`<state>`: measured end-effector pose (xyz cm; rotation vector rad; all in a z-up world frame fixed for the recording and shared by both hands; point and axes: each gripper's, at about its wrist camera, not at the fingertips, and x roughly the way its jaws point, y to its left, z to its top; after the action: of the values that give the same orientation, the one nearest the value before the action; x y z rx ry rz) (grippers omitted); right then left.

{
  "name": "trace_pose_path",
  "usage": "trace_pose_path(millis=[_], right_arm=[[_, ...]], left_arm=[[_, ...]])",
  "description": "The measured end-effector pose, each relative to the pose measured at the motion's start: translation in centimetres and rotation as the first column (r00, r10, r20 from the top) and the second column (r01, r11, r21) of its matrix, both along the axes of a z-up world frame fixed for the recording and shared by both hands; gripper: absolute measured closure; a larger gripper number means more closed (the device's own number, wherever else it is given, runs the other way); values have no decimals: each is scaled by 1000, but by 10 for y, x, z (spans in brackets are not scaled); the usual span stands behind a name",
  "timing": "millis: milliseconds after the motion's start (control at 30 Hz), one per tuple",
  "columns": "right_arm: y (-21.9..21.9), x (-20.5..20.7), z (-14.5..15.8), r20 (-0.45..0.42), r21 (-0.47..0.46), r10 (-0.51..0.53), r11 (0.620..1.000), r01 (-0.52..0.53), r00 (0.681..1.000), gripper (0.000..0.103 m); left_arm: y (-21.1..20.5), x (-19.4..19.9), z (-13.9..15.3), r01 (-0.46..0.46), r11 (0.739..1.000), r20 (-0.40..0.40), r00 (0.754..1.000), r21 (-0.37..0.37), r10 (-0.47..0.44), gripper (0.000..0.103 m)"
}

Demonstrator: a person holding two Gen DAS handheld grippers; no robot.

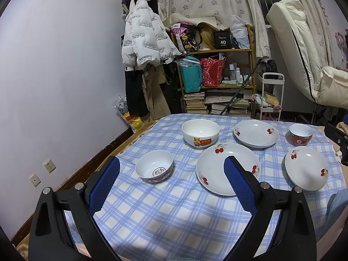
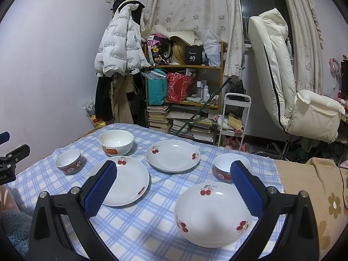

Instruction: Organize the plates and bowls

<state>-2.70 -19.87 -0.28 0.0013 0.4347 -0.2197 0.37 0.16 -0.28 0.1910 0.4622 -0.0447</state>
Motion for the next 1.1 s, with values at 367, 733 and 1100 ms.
trace_pose_path(millis=[367,733,1100], right_arm=[[-1,0,0,-1,1,0,1000,0,1000,0],[-2,1,-2,-1,3,0,1000,0,1000,0],[-3,1,-2,-2,4,0,1000,0,1000,0]], left_arm=[[-1,0,0,-1,1000,0,1000,2,1,8],[-1,0,0,0,1000,0,1000,3,0,8],[-1,0,0,-1,1000,1,1000,3,1,8]])
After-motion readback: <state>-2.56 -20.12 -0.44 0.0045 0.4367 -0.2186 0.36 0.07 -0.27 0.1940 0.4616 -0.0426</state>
